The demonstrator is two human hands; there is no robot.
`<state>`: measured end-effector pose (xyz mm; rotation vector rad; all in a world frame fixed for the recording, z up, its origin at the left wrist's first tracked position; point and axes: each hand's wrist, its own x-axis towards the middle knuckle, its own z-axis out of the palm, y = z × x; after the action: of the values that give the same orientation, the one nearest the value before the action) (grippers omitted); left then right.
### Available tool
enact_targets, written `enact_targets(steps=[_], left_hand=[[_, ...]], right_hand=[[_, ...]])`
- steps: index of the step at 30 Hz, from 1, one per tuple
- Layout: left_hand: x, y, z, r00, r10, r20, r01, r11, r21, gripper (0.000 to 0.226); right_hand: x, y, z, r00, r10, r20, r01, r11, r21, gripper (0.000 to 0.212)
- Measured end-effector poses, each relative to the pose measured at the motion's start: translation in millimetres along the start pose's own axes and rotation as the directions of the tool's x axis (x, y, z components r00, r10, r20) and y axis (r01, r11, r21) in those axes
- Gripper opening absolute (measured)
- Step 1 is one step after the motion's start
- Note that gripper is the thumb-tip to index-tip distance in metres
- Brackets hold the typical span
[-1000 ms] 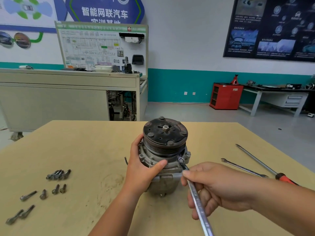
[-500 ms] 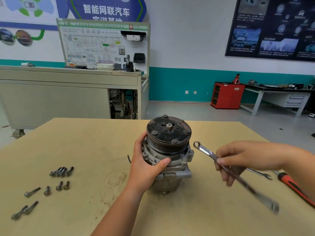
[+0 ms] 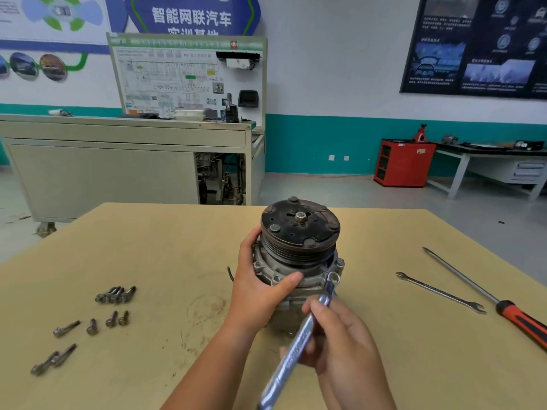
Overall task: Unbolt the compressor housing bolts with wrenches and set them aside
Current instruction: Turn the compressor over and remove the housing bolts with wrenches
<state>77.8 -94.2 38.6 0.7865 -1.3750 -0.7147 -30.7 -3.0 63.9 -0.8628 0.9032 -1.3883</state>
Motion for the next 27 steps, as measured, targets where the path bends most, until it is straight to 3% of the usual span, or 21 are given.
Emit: enact_targets(steps=[13,16,20,23,25,27], left_hand=[[-0.4,-3.3,1.3,1.0,0.005,-0.011,-0.005,0.999,-0.034,0.081],[-0.6,-5.6,1.2,1.0,0.007,-0.01,-0.007,1.0,-0.029,0.082],[0.0,-5.9,0.6,1.0,0.012,-0.004,-0.012,1.0,-0.003,0.082],[-0.6,-5.5,0.1,1.0,-0.002,0.003,0.002,1.0,0.003,0.082],[-1.1,-5.0,-0.2,1.0,-0.015,0.007,0.015,1.0,-0.001,0.082],[-1.4,-4.4,-0.2,1.0,-0.018,0.006,0.018,1.0,0.0,0.082]], right_hand=[[3.9,-22.1,11.9,0.987,0.163,0.017,-0.163,0.964,0.209,0.027],[0.7,-32.3,-2.1,0.969,0.232,0.088,-0.24,0.967,0.09,0.017],[3.5,-65.6,-31.8,0.894,0.387,0.227,-0.327,0.909,-0.26,0.02],[18.8,-97.8,-53.6,0.824,0.517,0.23,-0.278,0.724,-0.631,0.031],[32.5,-118.4,-61.0,0.777,0.599,0.19,-0.17,0.492,-0.854,0.036],[45.5,-137.0,-60.3,0.774,0.621,0.123,-0.04,0.241,-0.97,0.037]])
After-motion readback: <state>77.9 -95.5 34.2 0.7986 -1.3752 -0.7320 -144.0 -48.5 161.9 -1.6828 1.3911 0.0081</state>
